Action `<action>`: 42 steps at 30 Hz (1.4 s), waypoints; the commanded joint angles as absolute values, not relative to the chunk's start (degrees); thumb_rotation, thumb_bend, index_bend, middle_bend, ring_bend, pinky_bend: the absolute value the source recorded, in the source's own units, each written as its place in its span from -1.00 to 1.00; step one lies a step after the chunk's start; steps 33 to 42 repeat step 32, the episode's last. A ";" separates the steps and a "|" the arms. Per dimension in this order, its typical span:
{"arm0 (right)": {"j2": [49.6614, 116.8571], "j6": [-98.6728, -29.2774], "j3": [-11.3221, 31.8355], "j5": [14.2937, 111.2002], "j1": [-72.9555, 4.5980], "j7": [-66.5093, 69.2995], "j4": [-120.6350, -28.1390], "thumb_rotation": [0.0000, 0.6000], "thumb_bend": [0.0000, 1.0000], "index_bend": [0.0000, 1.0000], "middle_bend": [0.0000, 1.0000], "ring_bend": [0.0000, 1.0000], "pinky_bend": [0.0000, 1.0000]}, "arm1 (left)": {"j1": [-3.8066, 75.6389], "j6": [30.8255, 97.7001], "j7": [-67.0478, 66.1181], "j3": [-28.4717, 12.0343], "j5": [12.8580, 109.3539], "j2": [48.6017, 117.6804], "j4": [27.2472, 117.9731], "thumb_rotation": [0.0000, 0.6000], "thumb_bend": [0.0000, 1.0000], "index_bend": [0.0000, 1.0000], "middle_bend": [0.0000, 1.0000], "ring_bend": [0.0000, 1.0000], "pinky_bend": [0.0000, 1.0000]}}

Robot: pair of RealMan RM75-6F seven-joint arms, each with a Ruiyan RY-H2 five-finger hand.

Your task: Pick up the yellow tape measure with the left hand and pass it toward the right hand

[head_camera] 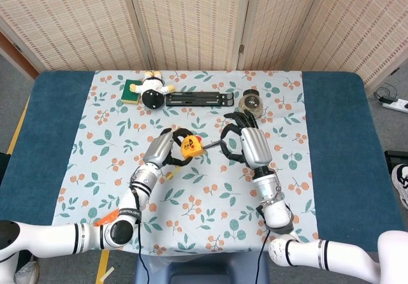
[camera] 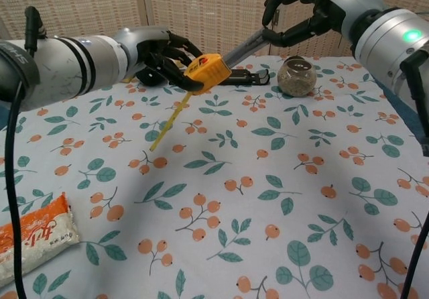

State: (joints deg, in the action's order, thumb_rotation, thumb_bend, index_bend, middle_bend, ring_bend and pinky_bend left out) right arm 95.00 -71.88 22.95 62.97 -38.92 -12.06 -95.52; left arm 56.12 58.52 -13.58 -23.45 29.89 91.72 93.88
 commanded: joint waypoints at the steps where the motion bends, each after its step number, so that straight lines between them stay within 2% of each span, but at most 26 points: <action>1: 94.05 -71.90 22.68 63.50 -38.50 -11.61 -95.81 1.00 0.28 0.50 -0.51 -0.72 -1.00 | 55.74 57.81 -13.46 -22.84 30.04 91.51 92.80 1.00 -0.26 0.11 0.03 -0.18 -0.84; 13: 87.44 -72.81 21.76 65.80 -35.35 -9.07 -99.46 1.00 0.28 0.50 -0.51 -0.72 -1.00 | 53.78 54.15 -13.20 -18.99 33.68 89.70 87.47 1.00 -0.26 0.13 0.03 -0.17 -0.87; 22: 79.14 -73.55 21.54 67.66 -31.18 -3.90 -103.55 1.00 0.29 0.50 -0.50 -0.72 -1.00 | 51.26 49.75 -9.53 -16.37 38.97 88.36 80.88 1.00 -0.26 0.15 0.03 -0.16 -0.98; 32: 71.76 -74.59 21.88 69.14 -27.05 3.34 -104.69 1.00 0.31 0.50 -0.51 -0.72 -1.00 | 48.85 47.25 -6.10 -14.95 42.16 88.19 75.74 1.00 -0.26 0.16 0.04 -0.16 -0.98; 42: 71.76 -74.59 21.88 69.14 -27.05 3.34 -104.69 1.00 0.31 0.50 -0.51 -0.72 -1.00 | 48.85 47.25 -6.10 -14.95 42.16 88.19 75.74 1.00 -0.26 0.16 0.04 -0.16 -0.98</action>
